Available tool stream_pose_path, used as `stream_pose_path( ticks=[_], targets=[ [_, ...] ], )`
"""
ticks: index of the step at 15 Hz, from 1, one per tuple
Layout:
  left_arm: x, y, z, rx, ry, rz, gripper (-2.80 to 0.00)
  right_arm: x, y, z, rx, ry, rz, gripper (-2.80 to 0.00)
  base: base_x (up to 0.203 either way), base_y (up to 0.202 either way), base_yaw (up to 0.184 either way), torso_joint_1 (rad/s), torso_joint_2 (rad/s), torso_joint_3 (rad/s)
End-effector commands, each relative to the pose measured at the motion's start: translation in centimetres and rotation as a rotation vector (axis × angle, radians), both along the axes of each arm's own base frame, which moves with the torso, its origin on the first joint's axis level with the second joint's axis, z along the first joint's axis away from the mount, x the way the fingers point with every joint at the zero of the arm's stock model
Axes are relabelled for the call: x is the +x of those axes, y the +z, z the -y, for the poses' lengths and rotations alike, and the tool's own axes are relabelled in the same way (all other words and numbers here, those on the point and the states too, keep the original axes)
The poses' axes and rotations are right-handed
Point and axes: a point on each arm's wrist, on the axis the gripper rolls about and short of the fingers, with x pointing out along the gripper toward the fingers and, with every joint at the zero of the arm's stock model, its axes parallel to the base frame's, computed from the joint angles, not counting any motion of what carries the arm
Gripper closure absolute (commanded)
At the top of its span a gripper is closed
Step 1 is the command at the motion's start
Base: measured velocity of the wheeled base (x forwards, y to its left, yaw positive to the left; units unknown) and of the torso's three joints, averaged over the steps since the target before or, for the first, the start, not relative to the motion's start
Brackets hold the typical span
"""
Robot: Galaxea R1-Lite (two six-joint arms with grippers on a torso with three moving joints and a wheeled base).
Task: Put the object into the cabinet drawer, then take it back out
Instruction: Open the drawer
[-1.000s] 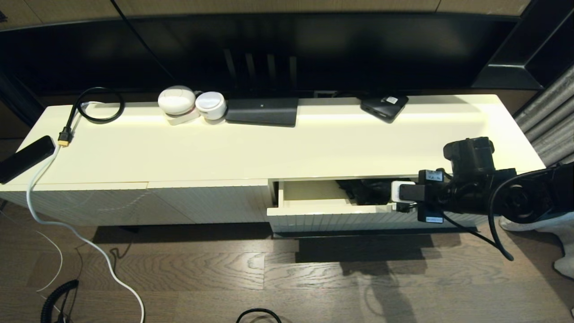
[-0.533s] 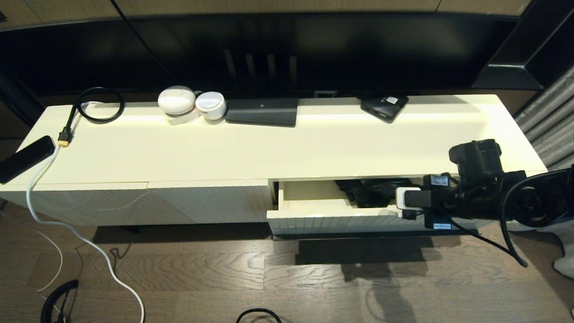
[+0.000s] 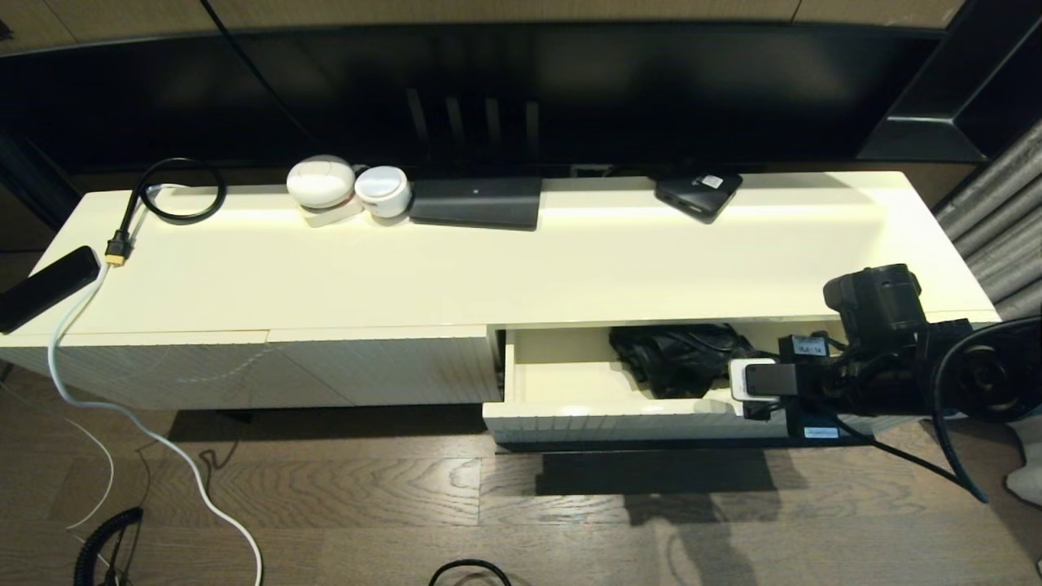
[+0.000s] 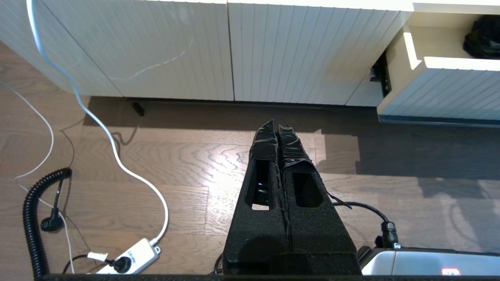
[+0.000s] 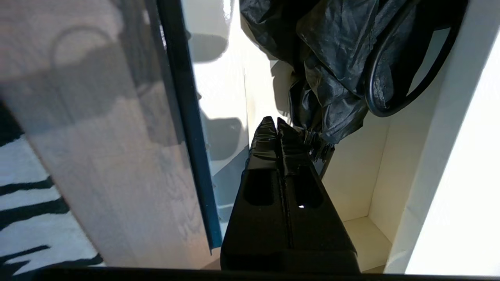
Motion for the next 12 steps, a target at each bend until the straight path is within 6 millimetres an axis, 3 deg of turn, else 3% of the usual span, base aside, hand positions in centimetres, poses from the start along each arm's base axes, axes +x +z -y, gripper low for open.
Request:
stream_pose_path(
  ticks=[1,12],
  targets=[
    [0.0,0.0,0.0,-0.001,0.001,0.0,0.0,-0.7,-0.4,0.1,-0.009,0.006,-0.027,0.0,0.0,0.0,0.0,0.0,0.0,0.0],
    [0.0,0.0,0.0,-0.001,0.001,0.0,0.0,-3.7,-3.2,0.5,-0.029,0.011,-0.158,0.0,0.0,0.0,0.0,0.0,0.0,0.0]
  ],
)
